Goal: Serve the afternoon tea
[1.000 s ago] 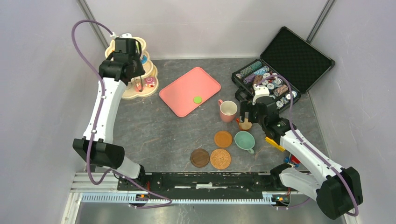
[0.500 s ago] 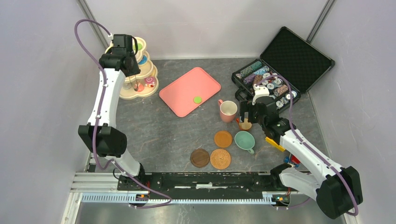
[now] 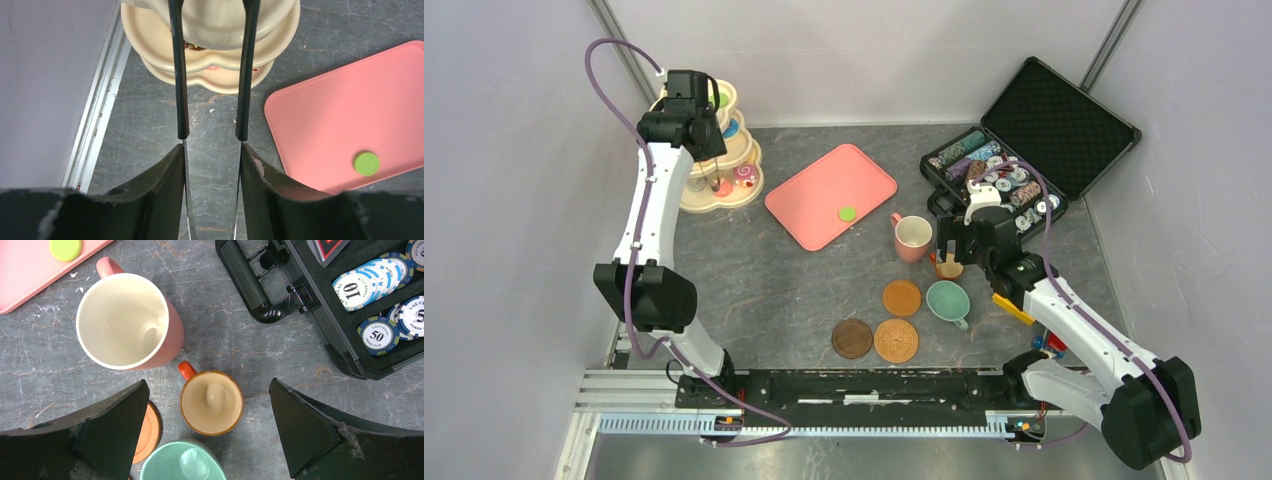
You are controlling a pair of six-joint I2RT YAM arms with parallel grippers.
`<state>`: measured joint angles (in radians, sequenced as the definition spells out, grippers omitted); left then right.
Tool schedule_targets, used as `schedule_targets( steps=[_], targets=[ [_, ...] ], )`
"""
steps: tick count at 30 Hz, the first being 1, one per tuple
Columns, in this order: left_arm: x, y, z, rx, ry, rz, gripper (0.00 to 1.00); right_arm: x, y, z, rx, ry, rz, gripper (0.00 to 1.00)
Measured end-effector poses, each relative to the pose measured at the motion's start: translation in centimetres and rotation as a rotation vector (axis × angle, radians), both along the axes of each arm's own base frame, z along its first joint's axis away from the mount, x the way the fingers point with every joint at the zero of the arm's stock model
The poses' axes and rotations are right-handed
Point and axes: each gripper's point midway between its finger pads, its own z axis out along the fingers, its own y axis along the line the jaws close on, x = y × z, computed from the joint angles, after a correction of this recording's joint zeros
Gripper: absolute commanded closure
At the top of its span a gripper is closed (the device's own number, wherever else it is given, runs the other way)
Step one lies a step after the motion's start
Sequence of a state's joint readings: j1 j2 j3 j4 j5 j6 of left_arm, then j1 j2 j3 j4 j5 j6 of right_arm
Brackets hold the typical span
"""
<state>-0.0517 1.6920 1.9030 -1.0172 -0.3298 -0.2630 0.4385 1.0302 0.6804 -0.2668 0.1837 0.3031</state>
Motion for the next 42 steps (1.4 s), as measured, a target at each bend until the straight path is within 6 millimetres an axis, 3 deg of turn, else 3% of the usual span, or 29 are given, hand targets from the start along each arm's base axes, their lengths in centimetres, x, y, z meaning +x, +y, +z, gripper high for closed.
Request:
schedule_targets(
  steps=[13, 18, 23, 27, 32, 36, 42],
  targets=[
    [-0.3, -1.8, 1.1, -0.079, -0.03, -0.076, 0.48, 0.1, 0.0, 0.2, -0.003, -0.004, 0.001, 0.02],
    [-2.2, -4.3, 3.6, -0.158, -0.103, -0.177, 0.47, 0.1, -0.1, 0.2, -0.009, -0.006, 0.002, 0.02],
    [-4.3, -9.0, 4.8, -0.205, -0.134, -0.326, 0.46, 0.1, -0.1, 0.2, -0.013, -0.008, 0.005, 0.02],
    [-6.2, -15.2, 1.6, -0.208, -0.045, -0.5, 0.46, 0.1, -0.1, 0.2, -0.014, -0.008, 0.005, 0.02],
    [-9.4, -21.2, -6.1, -0.181, 0.171, -0.669, 0.45, 0.1, -0.1, 0.3, -0.014, -0.009, 0.005, 0.02],
    [-11.1, -23.1, -11.3, -0.161, 0.303, -0.714, 0.44, 0.0, -0.2, 0.7, -0.007, -0.022, 0.005, 0.02],
    [-11.1, -25.2, -14.7, -0.153, 0.353, -0.697, 0.44, 0.0, -0.1, 0.8, -0.002, -0.025, 0.004, 0.02]
  ],
)
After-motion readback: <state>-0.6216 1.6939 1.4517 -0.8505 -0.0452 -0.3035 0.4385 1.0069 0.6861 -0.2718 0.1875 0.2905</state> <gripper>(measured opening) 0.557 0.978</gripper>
